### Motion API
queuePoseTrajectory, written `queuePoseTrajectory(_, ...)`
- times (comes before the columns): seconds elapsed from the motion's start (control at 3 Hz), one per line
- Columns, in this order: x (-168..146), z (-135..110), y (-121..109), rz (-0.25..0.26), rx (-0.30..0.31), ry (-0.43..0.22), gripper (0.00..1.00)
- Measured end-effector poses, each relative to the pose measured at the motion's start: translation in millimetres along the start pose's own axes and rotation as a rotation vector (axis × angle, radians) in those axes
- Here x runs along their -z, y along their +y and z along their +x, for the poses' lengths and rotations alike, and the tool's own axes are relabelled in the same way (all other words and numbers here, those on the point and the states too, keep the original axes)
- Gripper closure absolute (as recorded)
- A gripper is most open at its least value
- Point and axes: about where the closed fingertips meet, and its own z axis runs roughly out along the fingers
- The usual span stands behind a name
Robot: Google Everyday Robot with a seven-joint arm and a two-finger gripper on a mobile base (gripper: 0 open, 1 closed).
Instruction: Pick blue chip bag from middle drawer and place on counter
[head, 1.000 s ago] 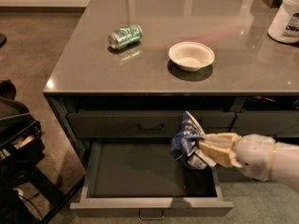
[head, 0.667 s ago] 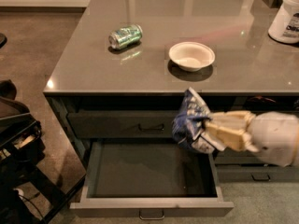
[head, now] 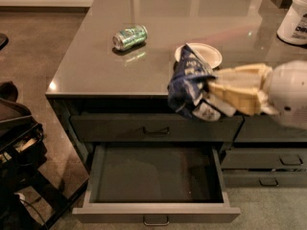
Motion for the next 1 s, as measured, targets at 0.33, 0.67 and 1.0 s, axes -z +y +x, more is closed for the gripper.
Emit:
queuePoseTrajectory(0.33, -1.9, -9.3, -1.6, -0.003, 0.015, -0.008, 1.00)
queuePoseTrajectory(0.67, -6.4, -6.7, -7.2, -0.019, 0.008, -0.018, 1.00)
queuePoseTrajectory(1.0, -16.7, 16.6, -46.3, -0.058, -0.040, -0.029, 1.00)
